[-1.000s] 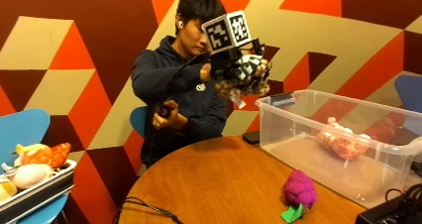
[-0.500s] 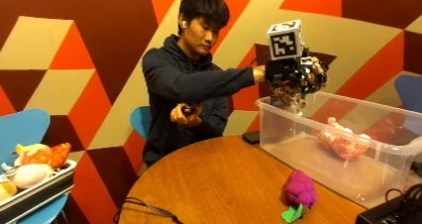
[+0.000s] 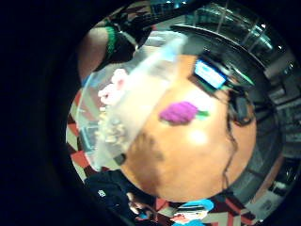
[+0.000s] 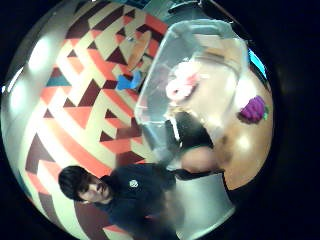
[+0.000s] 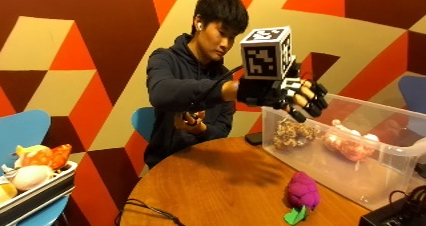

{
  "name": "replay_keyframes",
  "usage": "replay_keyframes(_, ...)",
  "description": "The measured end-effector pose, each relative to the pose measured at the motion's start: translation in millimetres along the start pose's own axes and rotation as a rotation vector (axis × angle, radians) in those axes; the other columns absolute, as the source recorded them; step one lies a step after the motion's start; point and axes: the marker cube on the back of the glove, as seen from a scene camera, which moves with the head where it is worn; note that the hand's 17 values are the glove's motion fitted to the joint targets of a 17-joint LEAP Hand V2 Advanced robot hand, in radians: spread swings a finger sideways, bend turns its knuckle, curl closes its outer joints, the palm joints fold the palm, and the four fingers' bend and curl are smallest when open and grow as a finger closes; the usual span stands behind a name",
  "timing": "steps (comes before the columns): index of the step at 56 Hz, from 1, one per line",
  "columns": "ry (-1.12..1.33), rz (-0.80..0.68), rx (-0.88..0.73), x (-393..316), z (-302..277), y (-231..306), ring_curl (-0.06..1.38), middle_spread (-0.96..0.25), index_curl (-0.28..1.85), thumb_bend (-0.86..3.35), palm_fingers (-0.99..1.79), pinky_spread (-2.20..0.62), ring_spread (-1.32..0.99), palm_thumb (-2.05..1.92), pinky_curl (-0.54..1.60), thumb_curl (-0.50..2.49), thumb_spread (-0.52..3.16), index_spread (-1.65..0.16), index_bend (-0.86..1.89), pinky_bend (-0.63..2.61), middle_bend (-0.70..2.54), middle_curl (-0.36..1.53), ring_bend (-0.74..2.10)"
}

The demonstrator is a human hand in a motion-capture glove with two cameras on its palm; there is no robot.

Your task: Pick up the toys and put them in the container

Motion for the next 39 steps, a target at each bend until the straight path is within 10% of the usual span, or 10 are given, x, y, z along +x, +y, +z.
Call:
replay_keyframes(25,0.332,0.154,-0.451,104.7,145.6,-35.1,0.22,-0.03,0.22,0.02,-0.22,0.01,-0.04,0.34,0.35,0.46,1.29,-0.24,0.09,0.9,0.15,0.48,0.39)
replay_keyframes(39,0.291,0.115,-0.387,110.6,167.9,-39.1,0.37,-0.1,0.26,0.22,0.84,-0.23,-0.28,0.8,0.3,0.62,1.19,-0.22,0.2,0.81,0.44,0.56,0.96)
